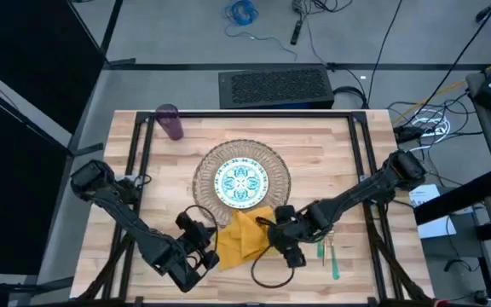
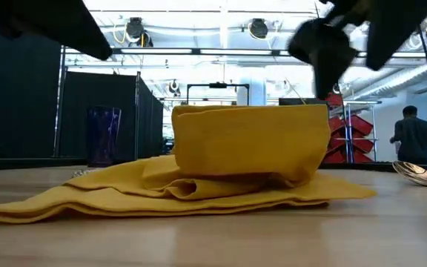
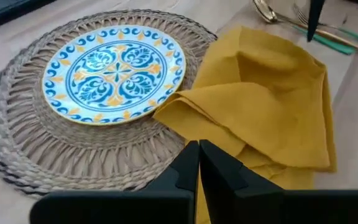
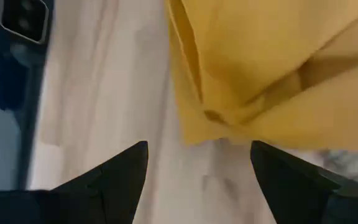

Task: Set table place
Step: Fold the yellow table napkin

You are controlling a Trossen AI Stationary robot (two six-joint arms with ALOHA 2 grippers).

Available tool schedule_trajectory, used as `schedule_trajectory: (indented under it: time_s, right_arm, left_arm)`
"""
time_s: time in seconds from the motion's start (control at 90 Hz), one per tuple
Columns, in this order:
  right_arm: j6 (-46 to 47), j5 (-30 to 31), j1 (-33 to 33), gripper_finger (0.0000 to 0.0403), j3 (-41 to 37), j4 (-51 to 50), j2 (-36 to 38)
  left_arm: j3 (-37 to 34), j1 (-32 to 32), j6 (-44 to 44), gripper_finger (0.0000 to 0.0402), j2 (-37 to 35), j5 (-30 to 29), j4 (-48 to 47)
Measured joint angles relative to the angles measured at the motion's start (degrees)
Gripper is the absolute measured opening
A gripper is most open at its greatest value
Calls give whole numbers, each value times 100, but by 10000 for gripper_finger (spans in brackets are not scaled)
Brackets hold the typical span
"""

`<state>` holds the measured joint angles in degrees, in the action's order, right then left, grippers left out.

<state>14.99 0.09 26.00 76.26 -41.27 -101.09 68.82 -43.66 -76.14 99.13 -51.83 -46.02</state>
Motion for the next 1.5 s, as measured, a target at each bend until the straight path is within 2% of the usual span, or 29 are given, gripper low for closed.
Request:
schedule_trajectory:
  time_s: [0.2,0.644,0.789,1.0,1.033,1.256,1.5]
  right_arm:
    - [-767,-50,3,270,276,381,-416]
    - [-1141,10,-25,261,287,987,-1179]
    - [-1080,28,-91,204,287,1046,-1216]
    - [-1008,-25,-140,33,287,1141,-1216]
    - [-1050,-25,-140,18,287,1150,-1216]
    - [-678,386,-140,0,280,1427,-1112]
    - [-190,1275,-98,0,280,1273,-163]
  left_arm:
    - [2,57,2,0,0,105,413]
    - [2,51,-4,0,0,244,720]
    - [2,39,-2,0,0,456,785]
    - [2,37,-2,0,0,470,781]
    - [3,37,-2,0,0,470,783]
    - [5,37,1,0,0,477,744]
    - [7,37,2,0,0,767,741]
